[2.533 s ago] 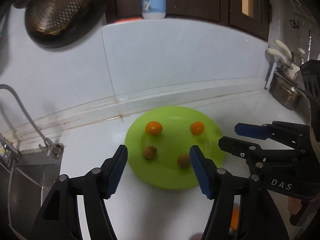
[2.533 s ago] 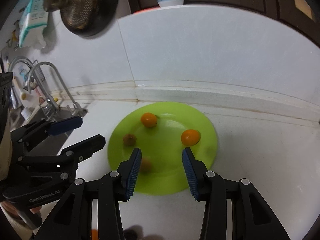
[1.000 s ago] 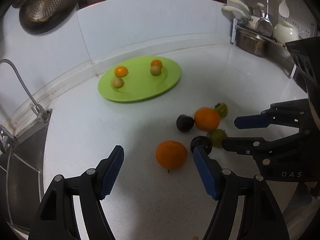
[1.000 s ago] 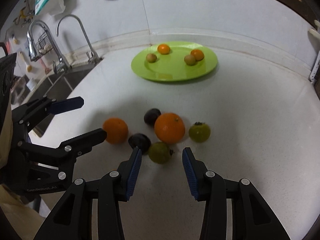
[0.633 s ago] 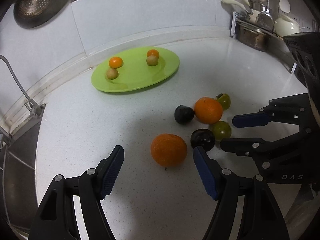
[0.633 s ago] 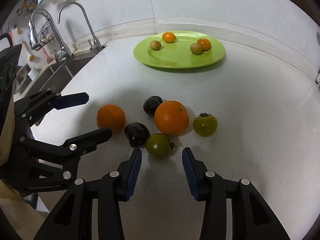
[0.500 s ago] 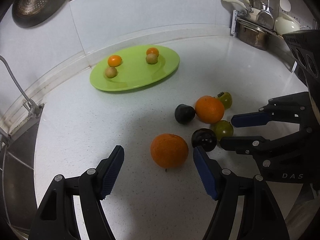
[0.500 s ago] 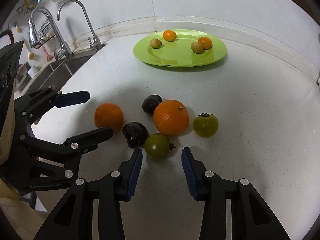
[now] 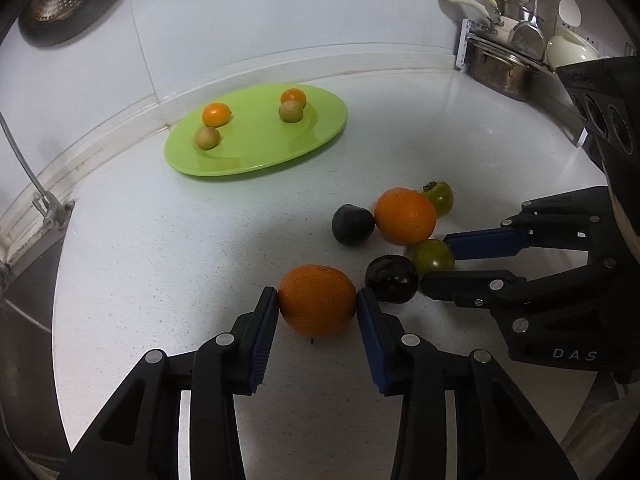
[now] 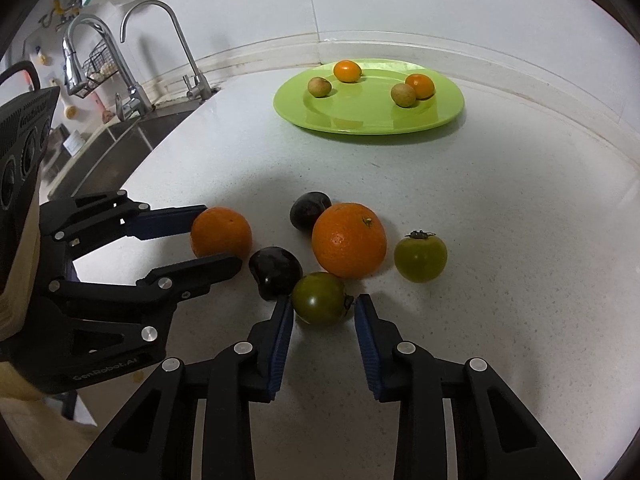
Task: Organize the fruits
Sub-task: 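Grasp a large orange with the left tool while the right tool grasps a green tomato, then carry the orange and green tomato onto the green plate and open both tools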
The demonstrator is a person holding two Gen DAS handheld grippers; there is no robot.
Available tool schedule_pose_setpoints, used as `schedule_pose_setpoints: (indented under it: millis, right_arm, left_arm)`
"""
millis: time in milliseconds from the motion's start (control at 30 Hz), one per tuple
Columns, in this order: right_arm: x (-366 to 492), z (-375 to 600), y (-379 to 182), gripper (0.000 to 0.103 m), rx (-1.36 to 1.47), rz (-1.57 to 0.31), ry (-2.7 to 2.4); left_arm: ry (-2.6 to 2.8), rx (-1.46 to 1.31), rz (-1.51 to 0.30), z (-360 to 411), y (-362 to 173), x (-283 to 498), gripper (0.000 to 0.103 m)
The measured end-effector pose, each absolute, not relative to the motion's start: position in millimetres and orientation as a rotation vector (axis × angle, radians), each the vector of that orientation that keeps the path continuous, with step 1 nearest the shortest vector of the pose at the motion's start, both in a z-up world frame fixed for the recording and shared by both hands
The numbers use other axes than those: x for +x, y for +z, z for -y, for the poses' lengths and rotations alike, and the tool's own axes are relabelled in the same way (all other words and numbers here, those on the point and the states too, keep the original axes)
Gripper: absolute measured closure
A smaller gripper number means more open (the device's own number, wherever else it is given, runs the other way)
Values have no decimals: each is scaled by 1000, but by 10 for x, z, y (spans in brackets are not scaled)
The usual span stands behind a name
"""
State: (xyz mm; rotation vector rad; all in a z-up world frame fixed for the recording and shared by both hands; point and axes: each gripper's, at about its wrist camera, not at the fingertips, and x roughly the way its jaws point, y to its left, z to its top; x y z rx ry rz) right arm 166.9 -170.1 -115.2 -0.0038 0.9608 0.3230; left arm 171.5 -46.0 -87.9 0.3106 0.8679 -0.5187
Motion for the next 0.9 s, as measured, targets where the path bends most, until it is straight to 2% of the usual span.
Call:
schedule_pose_setpoints:
  millis: [433, 900]
  right_arm:
    - [1563, 1736, -1093, 73, 8, -942, 315]
    - [1450, 1829, -550, 73, 9, -792, 322]
  left_arm:
    - [-486, 276, -859, 430, -768, 1611, 63]
    - [-469, 255, -734, 454, -273, 1582, 64]
